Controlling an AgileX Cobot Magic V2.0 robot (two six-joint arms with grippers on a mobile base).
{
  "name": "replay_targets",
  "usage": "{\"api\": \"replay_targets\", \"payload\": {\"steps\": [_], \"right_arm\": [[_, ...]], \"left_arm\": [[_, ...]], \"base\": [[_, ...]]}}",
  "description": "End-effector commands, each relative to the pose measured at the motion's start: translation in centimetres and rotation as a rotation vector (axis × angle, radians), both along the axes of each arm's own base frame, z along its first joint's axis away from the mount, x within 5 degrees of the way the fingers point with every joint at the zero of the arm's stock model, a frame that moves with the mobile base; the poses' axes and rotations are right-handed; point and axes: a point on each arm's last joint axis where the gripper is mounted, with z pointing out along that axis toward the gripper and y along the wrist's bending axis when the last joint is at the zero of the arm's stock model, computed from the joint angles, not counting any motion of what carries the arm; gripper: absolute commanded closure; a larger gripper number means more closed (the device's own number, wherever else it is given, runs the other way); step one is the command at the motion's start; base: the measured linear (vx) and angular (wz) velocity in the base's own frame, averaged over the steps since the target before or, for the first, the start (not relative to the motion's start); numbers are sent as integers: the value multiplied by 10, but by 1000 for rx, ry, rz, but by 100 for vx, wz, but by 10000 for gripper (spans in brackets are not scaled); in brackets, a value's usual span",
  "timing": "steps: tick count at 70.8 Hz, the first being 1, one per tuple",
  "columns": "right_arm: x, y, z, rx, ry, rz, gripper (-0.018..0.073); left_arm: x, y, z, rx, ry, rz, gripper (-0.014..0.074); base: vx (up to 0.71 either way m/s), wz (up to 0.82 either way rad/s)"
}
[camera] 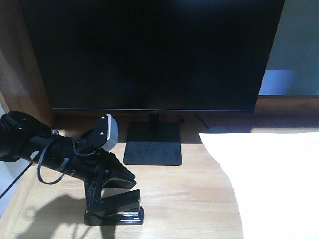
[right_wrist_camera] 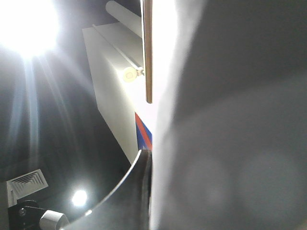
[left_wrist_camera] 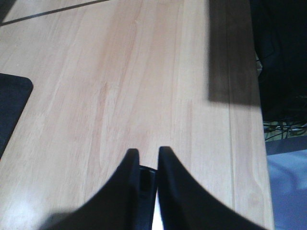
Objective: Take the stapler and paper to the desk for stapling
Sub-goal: 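Set the stapler down on the desk in front of the monitor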
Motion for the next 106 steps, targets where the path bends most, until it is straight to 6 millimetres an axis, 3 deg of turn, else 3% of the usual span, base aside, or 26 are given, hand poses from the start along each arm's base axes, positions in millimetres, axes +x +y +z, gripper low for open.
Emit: {"api": "replay_targets", "payload": {"steps": [1, 18, 53, 106], "right_arm": [[-3, -1, 9, 10, -52, 0, 564], [-3, -1, 9, 10, -52, 0, 564], [-3, -1, 9, 10, -52, 0, 564], [-3, -1, 9, 10, -52, 0, 564]], "left_arm": [[-4, -4, 26, -73, -31, -1, 605], [-2, -2, 19, -28, -44, 2, 604], [11, -3, -17, 24, 29, 34, 604], [10, -3, -18, 19, 40, 23, 603]], "base": [[0, 0], [0, 0], [0, 0], [0, 0]]}}
